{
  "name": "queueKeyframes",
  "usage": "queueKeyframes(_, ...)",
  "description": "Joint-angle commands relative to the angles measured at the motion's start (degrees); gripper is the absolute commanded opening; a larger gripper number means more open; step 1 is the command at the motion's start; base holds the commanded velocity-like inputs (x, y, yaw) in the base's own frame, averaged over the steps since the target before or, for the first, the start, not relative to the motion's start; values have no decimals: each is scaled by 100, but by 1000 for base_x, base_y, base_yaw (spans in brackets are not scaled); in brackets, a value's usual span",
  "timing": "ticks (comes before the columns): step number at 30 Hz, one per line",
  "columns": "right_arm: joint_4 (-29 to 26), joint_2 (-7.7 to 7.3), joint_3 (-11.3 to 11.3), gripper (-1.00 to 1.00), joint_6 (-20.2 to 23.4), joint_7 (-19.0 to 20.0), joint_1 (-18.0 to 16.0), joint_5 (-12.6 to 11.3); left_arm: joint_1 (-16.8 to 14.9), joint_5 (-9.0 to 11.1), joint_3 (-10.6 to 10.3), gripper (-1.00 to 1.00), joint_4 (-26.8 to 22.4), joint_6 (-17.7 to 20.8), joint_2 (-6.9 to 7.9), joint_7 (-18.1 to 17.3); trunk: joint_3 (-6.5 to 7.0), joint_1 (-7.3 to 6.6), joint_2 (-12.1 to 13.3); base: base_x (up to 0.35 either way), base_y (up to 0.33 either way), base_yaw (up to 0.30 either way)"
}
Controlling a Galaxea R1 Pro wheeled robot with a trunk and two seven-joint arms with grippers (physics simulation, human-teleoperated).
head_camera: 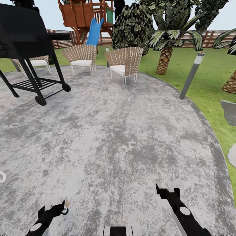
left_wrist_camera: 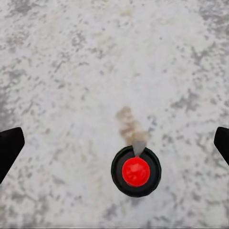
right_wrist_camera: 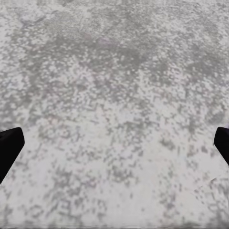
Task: In the garden, pick up the pesticide atomizer on the floor and spray pesticide onto both trees until each tree trunk is fully covered.
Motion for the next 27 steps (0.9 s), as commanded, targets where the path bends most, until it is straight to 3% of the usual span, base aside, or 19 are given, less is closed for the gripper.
queueKeyframes(1,3,0,-2,100,-17,1,-2,5,-2,59,-16,100,5,-18,2,4,-36,1,-3,0,0,0)
queueKeyframes(4,3,0,-2,100,-17,1,-2,5,0,59,-18,100,7,-18,2,4,-130,9,-7,0,0,0)
queueKeyframes(9,3,0,-3,100,-17,1,-2,5,3,52,-38,100,11,-34,2,4,-171,9,-7,0,0,0)
queueKeyframes(16,3,0,-2,100,-17,1,-2,5,4,51,-41,100,11,-62,2,11,-187,9,-7,-6,0,0)
queueKeyframes(27,3,0,-2,100,-17,-3,-2,5,8,51,-34,100,-6,-97,2,12,-189,9,-7,-139,0,0)
